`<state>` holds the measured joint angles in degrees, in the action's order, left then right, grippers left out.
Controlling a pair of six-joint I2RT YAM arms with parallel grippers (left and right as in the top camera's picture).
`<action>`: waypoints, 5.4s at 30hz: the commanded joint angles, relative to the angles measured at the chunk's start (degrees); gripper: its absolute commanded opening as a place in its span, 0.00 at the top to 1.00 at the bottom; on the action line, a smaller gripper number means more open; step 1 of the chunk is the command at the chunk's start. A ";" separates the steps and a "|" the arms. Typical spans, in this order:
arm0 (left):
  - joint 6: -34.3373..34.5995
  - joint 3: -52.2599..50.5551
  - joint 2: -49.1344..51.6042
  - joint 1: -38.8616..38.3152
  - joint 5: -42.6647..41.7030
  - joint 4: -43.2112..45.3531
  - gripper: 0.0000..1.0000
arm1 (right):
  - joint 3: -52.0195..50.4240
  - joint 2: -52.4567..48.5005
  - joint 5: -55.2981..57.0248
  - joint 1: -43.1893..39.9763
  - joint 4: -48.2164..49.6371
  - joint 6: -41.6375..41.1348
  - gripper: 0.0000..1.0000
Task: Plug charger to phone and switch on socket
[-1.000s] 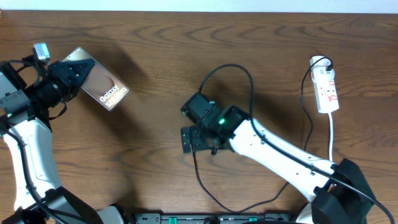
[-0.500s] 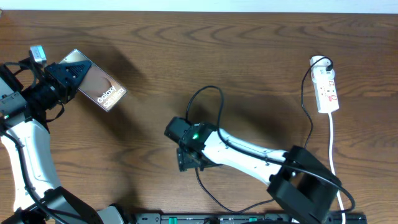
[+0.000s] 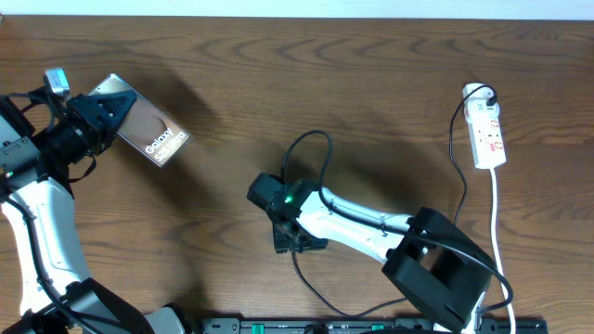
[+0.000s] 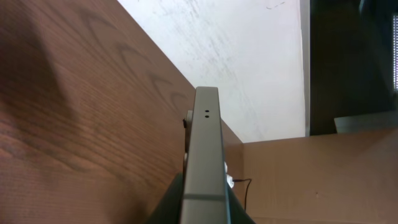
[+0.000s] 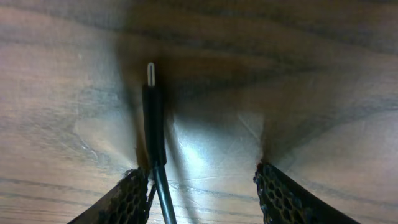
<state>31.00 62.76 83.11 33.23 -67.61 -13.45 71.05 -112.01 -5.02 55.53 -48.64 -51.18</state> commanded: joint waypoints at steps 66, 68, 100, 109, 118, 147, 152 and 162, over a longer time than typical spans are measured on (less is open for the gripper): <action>-2.89 0.83 -0.70 0.24 -2.27 -0.57 0.93 | 1.60 -3.41 -65.02 -17.62 31.91 31.41 0.99; -2.86 0.83 -0.70 0.24 -2.29 -0.59 0.93 | 1.60 -3.41 -69.20 -19.47 34.67 34.14 0.99; -2.89 0.83 -0.70 -9.68 -11.04 9.73 0.93 | 1.27 -11.13 -84.41 -25.40 62.58 28.79 0.99; 3.26 0.83 -0.70 -11.43 -5.53 19.06 0.93 | 1.27 -11.13 -83.19 -23.17 95.60 2.64 0.99; 11.74 0.83 -0.70 -11.47 -5.27 27.32 0.93 | 1.27 -11.13 -78.97 -23.19 111.91 -11.65 0.99; 13.92 0.83 -0.70 -15.58 -5.46 29.03 0.93 | 1.33 -11.13 -75.82 -22.95 131.86 -29.00 0.99; 13.88 0.83 -0.70 -16.92 -5.68 29.03 0.93 | 1.36 -11.13 -75.67 -22.80 131.86 -29.03 0.99; 13.88 0.83 -0.46 -16.98 -7.34 28.98 0.93 | 1.40 -11.13 -75.67 -22.80 137.44 -32.63 0.99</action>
<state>43.94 62.72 83.13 16.27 -73.14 14.98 72.05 -123.48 -81.87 32.45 86.32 -81.21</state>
